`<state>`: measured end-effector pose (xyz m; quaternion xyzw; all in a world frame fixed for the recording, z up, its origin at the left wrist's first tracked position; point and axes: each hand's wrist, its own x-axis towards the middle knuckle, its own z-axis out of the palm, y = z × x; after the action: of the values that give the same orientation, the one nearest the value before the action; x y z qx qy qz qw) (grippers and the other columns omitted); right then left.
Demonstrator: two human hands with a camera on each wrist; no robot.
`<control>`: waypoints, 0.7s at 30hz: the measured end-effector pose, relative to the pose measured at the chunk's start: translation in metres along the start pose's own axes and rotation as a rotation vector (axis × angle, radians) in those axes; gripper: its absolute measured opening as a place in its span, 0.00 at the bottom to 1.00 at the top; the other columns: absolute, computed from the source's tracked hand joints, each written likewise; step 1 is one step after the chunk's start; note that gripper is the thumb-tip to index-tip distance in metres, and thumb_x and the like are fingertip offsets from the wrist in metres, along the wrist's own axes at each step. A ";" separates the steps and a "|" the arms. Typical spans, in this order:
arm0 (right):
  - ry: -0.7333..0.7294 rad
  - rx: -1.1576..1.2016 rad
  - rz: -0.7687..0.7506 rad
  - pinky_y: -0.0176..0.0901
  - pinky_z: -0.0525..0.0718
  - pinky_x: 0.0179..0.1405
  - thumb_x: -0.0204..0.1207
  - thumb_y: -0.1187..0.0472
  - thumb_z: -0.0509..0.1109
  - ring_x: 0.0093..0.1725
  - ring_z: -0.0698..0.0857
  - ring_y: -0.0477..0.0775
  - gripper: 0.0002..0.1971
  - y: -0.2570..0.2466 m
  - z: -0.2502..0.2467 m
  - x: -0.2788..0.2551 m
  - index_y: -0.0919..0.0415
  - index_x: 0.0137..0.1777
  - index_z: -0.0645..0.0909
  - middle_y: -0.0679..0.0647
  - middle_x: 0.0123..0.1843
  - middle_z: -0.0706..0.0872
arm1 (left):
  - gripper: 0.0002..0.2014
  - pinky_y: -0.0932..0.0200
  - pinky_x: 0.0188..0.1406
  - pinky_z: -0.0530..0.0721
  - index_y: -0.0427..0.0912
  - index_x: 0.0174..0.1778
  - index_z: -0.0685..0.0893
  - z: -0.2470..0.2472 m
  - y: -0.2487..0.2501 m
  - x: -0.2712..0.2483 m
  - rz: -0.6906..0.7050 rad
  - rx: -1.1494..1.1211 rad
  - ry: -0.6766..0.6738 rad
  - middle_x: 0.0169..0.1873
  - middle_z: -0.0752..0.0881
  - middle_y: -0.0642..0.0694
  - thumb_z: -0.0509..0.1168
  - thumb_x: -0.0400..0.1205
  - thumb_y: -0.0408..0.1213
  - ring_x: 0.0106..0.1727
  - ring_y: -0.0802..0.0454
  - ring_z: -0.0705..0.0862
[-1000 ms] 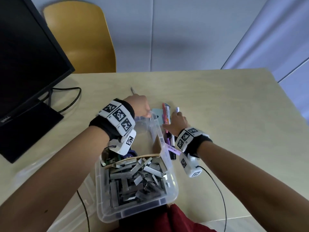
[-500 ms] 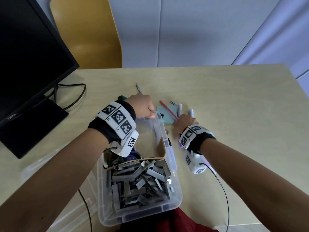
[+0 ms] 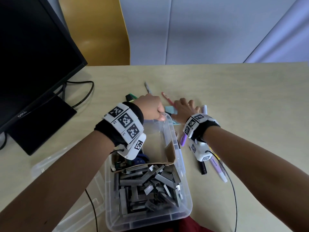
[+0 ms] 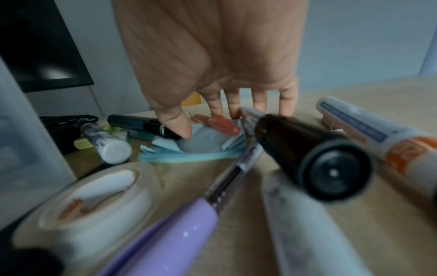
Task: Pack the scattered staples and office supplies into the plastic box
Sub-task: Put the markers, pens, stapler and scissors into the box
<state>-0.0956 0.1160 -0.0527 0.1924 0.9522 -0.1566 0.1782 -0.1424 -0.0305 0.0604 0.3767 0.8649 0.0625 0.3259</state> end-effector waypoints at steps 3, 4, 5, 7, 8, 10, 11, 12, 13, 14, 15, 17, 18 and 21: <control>-0.011 -0.022 -0.020 0.59 0.69 0.58 0.71 0.46 0.67 0.68 0.65 0.62 0.27 -0.001 -0.002 -0.004 0.58 0.66 0.67 0.54 0.66 0.67 | 0.11 0.60 0.33 0.63 0.42 0.33 0.83 0.001 -0.002 0.002 -0.002 0.021 -0.001 0.22 0.73 0.47 0.66 0.80 0.40 0.31 0.48 0.70; -0.033 -0.036 -0.038 0.61 0.69 0.58 0.69 0.47 0.70 0.67 0.65 0.62 0.29 0.000 -0.003 -0.007 0.58 0.66 0.66 0.54 0.66 0.67 | 0.14 0.59 0.30 0.62 0.42 0.29 0.80 0.001 -0.003 0.003 -0.006 0.029 -0.005 0.21 0.70 0.47 0.66 0.80 0.41 0.31 0.47 0.69; -0.066 -0.057 -0.060 0.62 0.69 0.58 0.66 0.48 0.73 0.67 0.65 0.62 0.31 0.001 -0.003 -0.009 0.58 0.65 0.66 0.54 0.65 0.66 | 0.18 0.59 0.28 0.60 0.42 0.25 0.74 0.001 -0.003 0.003 -0.003 0.036 -0.007 0.21 0.67 0.47 0.65 0.81 0.41 0.29 0.48 0.67; -0.131 -0.111 -0.105 0.64 0.70 0.58 0.60 0.50 0.77 0.67 0.65 0.60 0.35 0.005 -0.005 -0.014 0.58 0.65 0.67 0.53 0.64 0.67 | 0.23 0.59 0.26 0.58 0.43 0.21 0.64 0.001 -0.004 0.003 0.013 0.042 0.002 0.21 0.64 0.46 0.65 0.81 0.40 0.26 0.50 0.64; -0.153 -0.133 -0.121 0.65 0.70 0.58 0.58 0.50 0.79 0.66 0.66 0.60 0.36 0.007 -0.006 -0.016 0.58 0.64 0.68 0.52 0.63 0.67 | 0.24 0.59 0.26 0.58 0.44 0.21 0.63 0.001 -0.003 0.003 0.017 0.045 0.006 0.21 0.63 0.46 0.65 0.81 0.40 0.25 0.51 0.64; -0.182 -0.175 -0.129 0.67 0.69 0.60 0.56 0.49 0.81 0.66 0.66 0.60 0.37 0.010 -0.006 -0.019 0.58 0.63 0.69 0.52 0.62 0.69 | 0.24 0.59 0.26 0.57 0.44 0.21 0.62 0.001 -0.002 0.003 0.023 0.055 0.006 0.21 0.63 0.46 0.66 0.81 0.40 0.25 0.51 0.64; -0.192 -0.198 -0.121 0.68 0.68 0.63 0.54 0.49 0.82 0.66 0.67 0.60 0.38 0.012 -0.006 -0.020 0.58 0.62 0.70 0.52 0.62 0.69 | 0.24 0.58 0.26 0.57 0.43 0.21 0.62 0.001 -0.002 0.004 0.023 0.058 0.003 0.21 0.63 0.46 0.66 0.81 0.40 0.25 0.51 0.64; -0.203 -0.220 -0.106 0.69 0.67 0.64 0.53 0.48 0.82 0.67 0.66 0.60 0.39 0.012 -0.006 -0.022 0.58 0.63 0.70 0.52 0.62 0.69 | 0.24 0.58 0.26 0.58 0.43 0.21 0.62 0.001 -0.002 0.003 0.021 0.060 0.003 0.21 0.63 0.46 0.66 0.81 0.39 0.25 0.50 0.64; -0.210 -0.234 -0.090 0.70 0.66 0.65 0.52 0.47 0.83 0.67 0.66 0.60 0.40 0.013 -0.005 -0.024 0.58 0.63 0.70 0.52 0.62 0.69 | 0.25 0.57 0.27 0.58 0.43 0.21 0.62 0.001 -0.003 0.004 0.019 0.061 0.007 0.21 0.63 0.45 0.66 0.80 0.39 0.26 0.49 0.64; -0.214 -0.246 -0.079 0.70 0.66 0.65 0.51 0.47 0.83 0.67 0.65 0.60 0.41 0.014 -0.005 -0.025 0.58 0.64 0.70 0.53 0.63 0.69 | 0.25 0.57 0.27 0.58 0.42 0.21 0.62 0.001 -0.002 0.004 0.017 0.063 0.012 0.22 0.63 0.45 0.66 0.80 0.39 0.27 0.48 0.64; -0.220 -0.253 -0.073 0.72 0.65 0.66 0.51 0.46 0.83 0.68 0.64 0.60 0.41 0.015 -0.005 -0.027 0.58 0.64 0.70 0.53 0.63 0.70 | 0.25 0.57 0.28 0.58 0.42 0.21 0.61 0.001 -0.002 0.004 0.017 0.066 0.015 0.22 0.63 0.45 0.66 0.80 0.39 0.27 0.47 0.64; -0.216 -0.228 -0.061 0.76 0.60 0.68 0.54 0.48 0.82 0.68 0.64 0.61 0.37 0.015 -0.006 -0.032 0.58 0.60 0.69 0.53 0.61 0.72 | 0.25 0.58 0.26 0.58 0.43 0.21 0.61 0.001 -0.002 0.003 0.026 0.070 0.011 0.22 0.62 0.45 0.66 0.81 0.39 0.27 0.47 0.63; -0.199 -0.205 -0.059 0.78 0.56 0.69 0.56 0.51 0.81 0.68 0.64 0.61 0.33 0.014 -0.006 -0.034 0.58 0.57 0.67 0.54 0.58 0.74 | 0.25 0.58 0.26 0.58 0.43 0.21 0.61 0.001 -0.002 0.003 0.030 0.068 0.008 0.22 0.62 0.45 0.66 0.81 0.39 0.26 0.49 0.63; -0.139 -0.192 -0.070 0.78 0.52 0.70 0.61 0.58 0.78 0.66 0.66 0.61 0.27 0.012 -0.007 -0.042 0.58 0.52 0.63 0.56 0.44 0.77 | 0.25 0.57 0.28 0.58 0.42 0.20 0.63 0.001 -0.004 0.003 0.038 0.069 0.004 0.21 0.63 0.45 0.65 0.81 0.40 0.24 0.52 0.62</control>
<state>-0.0562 0.1165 -0.0325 0.1298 0.9543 -0.0835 0.2559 -0.1458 -0.0308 0.0569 0.4040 0.8598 0.0393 0.3098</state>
